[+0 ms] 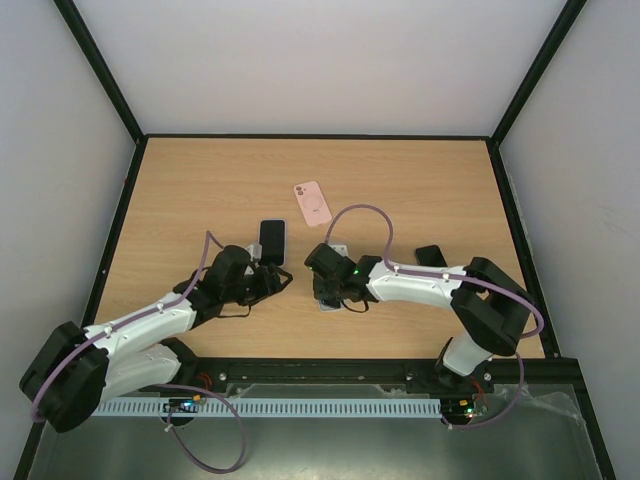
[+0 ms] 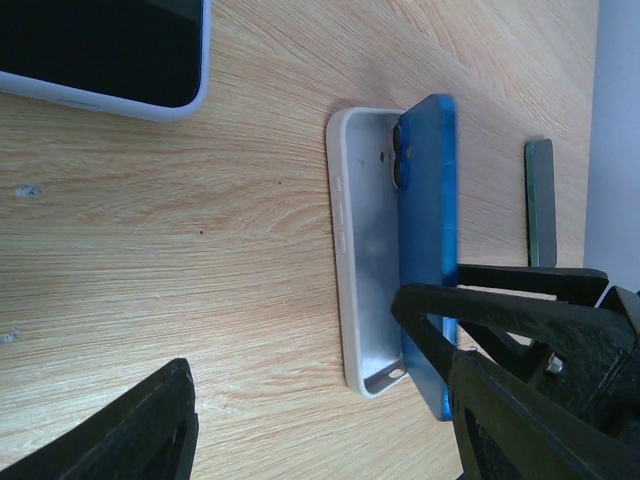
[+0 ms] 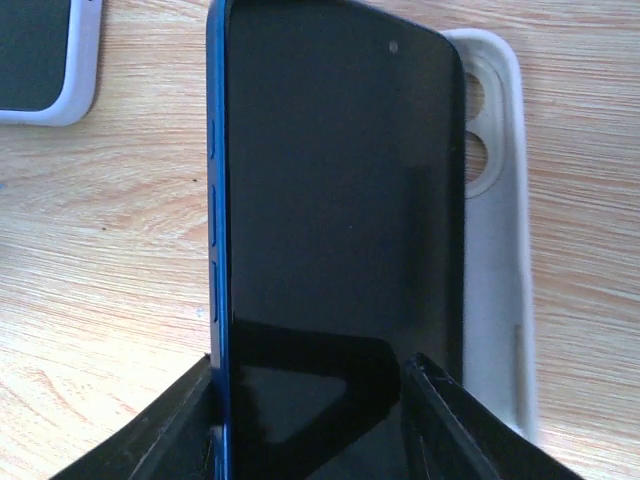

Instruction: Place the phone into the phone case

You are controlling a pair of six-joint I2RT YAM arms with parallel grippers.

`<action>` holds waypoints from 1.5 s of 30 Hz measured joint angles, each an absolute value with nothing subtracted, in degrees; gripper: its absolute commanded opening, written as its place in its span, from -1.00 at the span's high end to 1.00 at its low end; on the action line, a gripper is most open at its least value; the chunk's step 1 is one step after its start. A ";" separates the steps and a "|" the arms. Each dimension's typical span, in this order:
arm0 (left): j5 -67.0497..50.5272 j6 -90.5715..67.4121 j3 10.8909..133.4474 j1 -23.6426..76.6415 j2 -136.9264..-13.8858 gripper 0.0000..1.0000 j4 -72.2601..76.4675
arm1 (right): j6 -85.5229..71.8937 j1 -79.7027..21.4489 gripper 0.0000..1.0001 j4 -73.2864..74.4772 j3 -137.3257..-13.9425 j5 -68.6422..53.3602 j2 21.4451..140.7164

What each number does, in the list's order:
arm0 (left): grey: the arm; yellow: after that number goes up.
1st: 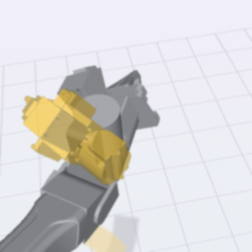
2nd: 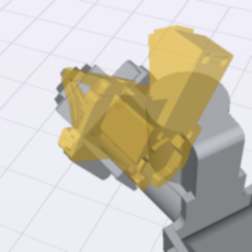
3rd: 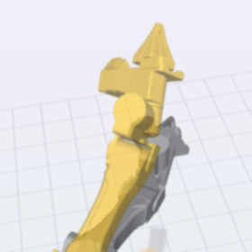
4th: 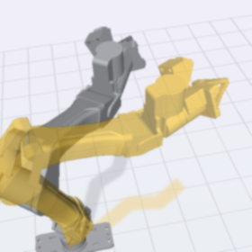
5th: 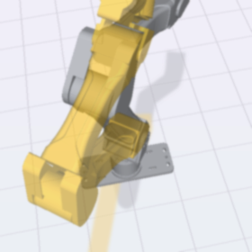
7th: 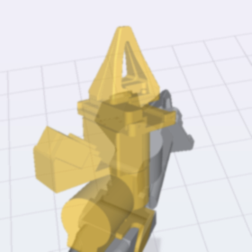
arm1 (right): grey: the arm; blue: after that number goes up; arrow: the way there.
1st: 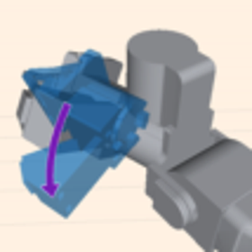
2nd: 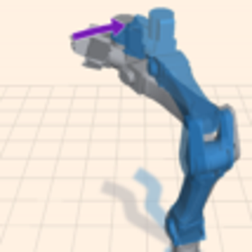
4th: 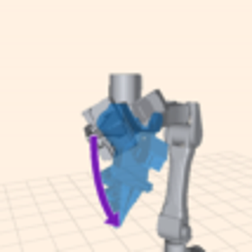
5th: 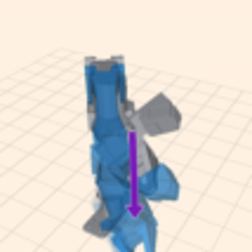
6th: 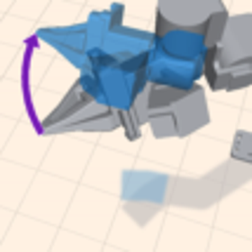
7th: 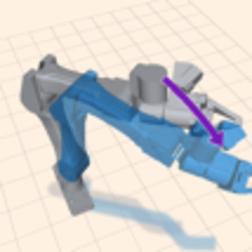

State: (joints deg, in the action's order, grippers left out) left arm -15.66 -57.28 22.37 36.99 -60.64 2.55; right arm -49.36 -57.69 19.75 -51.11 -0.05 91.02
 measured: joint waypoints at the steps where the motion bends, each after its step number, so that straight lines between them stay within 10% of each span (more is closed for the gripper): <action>1: -15.66 -57.28 22.37 36.95 -60.64 -0.37 2.55 | -49.36 -57.74 0.08 19.38 -51.09 -0.05 91.09; 45: -18.09 -57.01 24.38 38.70 -71.48 -0.05 7.62 | -43.72 -41.56 -0.24 1.63 -34.11 -16.40 83.31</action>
